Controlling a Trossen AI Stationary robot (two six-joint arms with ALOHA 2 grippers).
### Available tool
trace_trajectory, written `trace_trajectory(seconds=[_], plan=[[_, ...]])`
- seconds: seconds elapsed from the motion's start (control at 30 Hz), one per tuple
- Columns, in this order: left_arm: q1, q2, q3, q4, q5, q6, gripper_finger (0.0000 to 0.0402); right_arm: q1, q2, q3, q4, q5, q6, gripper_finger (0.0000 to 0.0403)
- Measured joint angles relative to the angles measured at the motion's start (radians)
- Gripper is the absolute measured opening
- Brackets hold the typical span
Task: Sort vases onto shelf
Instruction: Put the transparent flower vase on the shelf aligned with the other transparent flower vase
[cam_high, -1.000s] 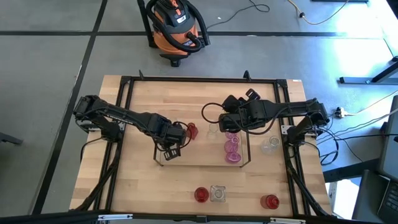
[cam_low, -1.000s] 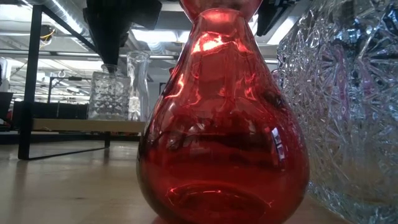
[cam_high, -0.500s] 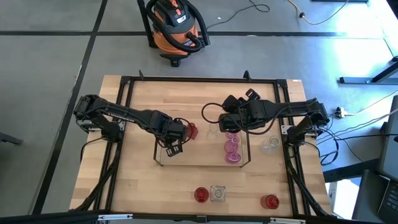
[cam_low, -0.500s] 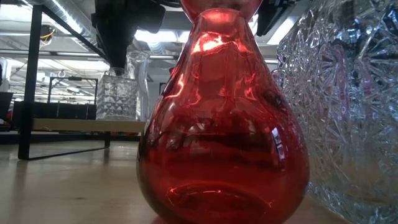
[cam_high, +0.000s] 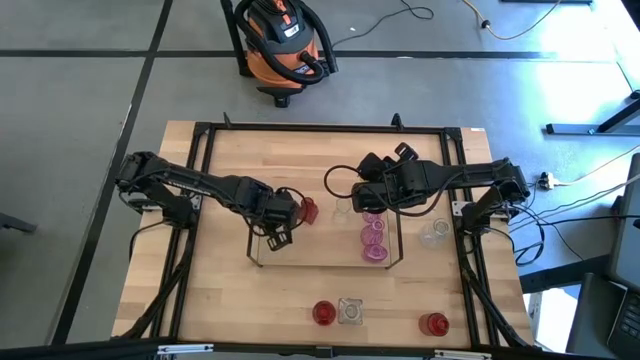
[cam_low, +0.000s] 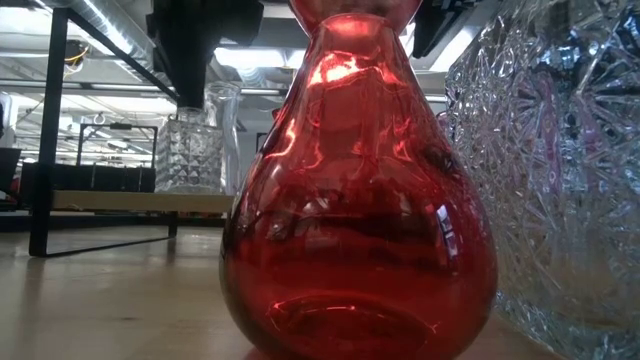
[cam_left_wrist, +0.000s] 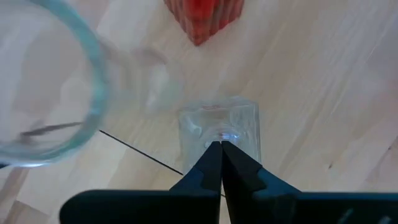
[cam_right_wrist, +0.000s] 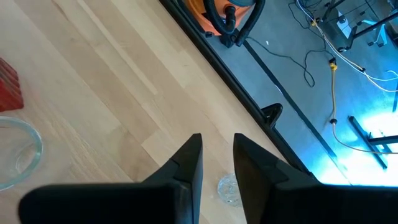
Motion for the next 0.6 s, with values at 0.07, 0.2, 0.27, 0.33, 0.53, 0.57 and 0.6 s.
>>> trace_trajectory(seconds=[0.07, 0.2, 0.27, 0.33, 0.53, 0.57, 0.6], plan=[[0.0, -0.011, 0.0, 0.006, -0.015, -0.004, 0.0, 0.0, 0.0, 0.0, 0.0, 0.0, -0.001, 0.0074], [0.003, -0.042, 0.0, -0.002, -0.028, -0.02, 0.0, 0.0, 0.0, 0.0, 0.002, 0.0, -0.001, 0.0074], [0.004, -0.057, 0.0, -0.002, -0.03, -0.027, 0.0, 0.0, 0.0, 0.0, 0.003, 0.0, 0.0, 0.0074], [0.004, -0.08, 0.0, -0.002, -0.026, -0.048, 0.0, 0.0, 0.0, 0.0, 0.003, -0.001, 0.0, 0.0074], [-0.049, -0.179, 0.049, 0.035, 0.031, -0.071, 0.0, 0.0, 0.0, 0.0, 0.004, -0.009, 0.0, 0.0074], [-0.064, -0.197, 0.058, 0.061, 0.062, -0.055, 0.0, 0.0, 0.0, 0.0, 0.006, -0.009, 0.0, 0.0074], [-0.08, -0.214, 0.063, 0.103, 0.106, -0.038, 0.0, 0.0, 0.0, 0.0, 0.008, -0.009, 0.0, 0.0074]])
